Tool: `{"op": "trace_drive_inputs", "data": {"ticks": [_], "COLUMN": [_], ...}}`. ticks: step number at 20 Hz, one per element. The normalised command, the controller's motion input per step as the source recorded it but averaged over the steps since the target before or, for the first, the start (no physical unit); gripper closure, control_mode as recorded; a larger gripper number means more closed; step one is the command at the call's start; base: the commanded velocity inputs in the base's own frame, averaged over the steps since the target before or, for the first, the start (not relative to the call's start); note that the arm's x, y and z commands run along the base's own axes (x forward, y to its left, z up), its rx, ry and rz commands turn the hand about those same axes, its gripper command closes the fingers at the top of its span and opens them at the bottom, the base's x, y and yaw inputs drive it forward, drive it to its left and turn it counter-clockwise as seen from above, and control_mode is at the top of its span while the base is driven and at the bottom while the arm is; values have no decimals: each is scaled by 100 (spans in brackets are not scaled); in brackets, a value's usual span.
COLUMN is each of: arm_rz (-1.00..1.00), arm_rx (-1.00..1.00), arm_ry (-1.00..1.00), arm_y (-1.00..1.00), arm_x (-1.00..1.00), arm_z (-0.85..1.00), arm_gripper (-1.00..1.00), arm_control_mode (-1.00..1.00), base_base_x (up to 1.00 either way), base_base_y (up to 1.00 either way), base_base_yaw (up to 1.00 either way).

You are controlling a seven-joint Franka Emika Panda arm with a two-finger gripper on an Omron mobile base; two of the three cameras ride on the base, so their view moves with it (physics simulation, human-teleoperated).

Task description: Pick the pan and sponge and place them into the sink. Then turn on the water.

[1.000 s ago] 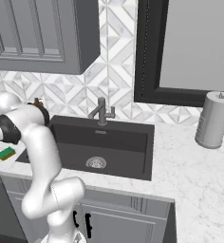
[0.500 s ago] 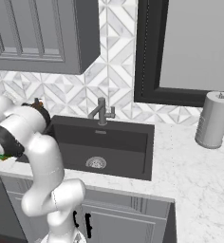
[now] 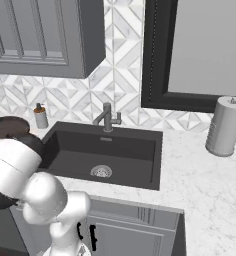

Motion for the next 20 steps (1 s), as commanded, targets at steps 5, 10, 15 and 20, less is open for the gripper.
{"op": "trace_drive_inputs", "data": {"ticks": [5, 10, 15, 20], "arm_rz": [-47, -31, -11, 1], "arm_rx": [12, 0, 1, 9], "arm_ry": [8, 7, 9, 1], "arm_y": [-93, -92, -94, -89], "arm_x": [-14, 0, 8, 26], "arm_z": [8, 6, 1, 0], "arm_gripper": [100, 100, 100, 100], "arm_control_mode": [-100, -100, -100, -100], "base_base_x": [0, 0, 0, 0], "base_base_y": [0, 0, 0, 0], "base_base_yaw": [0, 0, 0, 0]}}
